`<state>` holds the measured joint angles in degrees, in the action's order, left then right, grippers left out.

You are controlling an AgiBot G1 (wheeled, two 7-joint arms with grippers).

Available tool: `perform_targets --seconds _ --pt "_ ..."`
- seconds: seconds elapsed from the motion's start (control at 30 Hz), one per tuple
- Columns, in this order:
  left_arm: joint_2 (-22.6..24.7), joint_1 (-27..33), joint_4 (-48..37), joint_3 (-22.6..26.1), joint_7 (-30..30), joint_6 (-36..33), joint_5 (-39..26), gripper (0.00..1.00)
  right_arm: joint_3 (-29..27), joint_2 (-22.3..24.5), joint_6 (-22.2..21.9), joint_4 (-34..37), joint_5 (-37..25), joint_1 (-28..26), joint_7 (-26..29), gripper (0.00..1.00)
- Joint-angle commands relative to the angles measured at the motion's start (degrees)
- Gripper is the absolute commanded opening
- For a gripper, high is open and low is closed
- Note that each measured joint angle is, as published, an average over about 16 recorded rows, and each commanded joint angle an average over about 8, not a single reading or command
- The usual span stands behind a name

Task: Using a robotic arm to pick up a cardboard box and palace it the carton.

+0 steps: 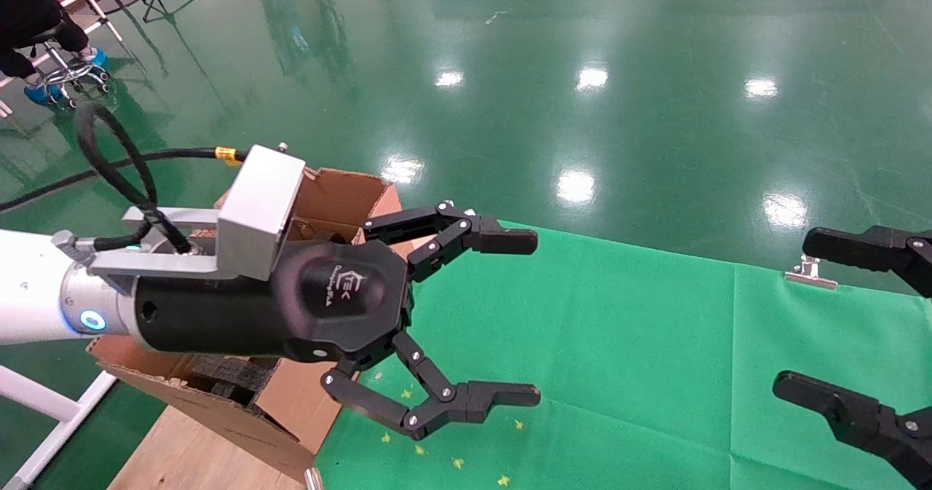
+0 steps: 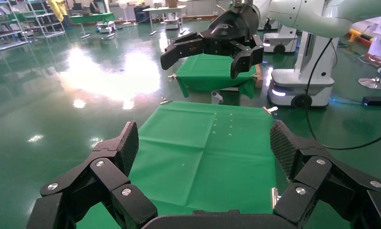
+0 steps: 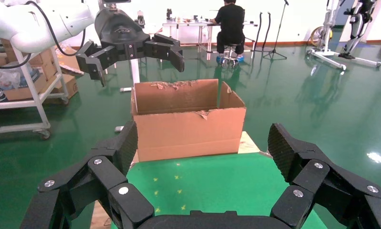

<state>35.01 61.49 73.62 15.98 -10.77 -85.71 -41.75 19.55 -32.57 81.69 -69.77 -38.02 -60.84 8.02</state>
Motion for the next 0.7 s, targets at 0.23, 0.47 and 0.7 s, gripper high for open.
perform_targets --seconds 0.23,0.47,0.7 --pt "0.0 0.1 -0.1 0.1 0.0 0.1 -0.2 1.00 0.0 0.0 0.0 0.0 0.0 0.0 0.0 1.00" --pt "0.0 0.1 -0.2 0.1 -0.1 0.1 -0.3 1.00 0.0 0.0 0.0 0.0 0.0 0.0 0.0 1.00" --pt "0.0 0.2 -0.2 0.1 -0.1 0.1 -0.3 1.00 0.0 0.0 0.0 0.0 0.0 0.0 0.0 1.00"
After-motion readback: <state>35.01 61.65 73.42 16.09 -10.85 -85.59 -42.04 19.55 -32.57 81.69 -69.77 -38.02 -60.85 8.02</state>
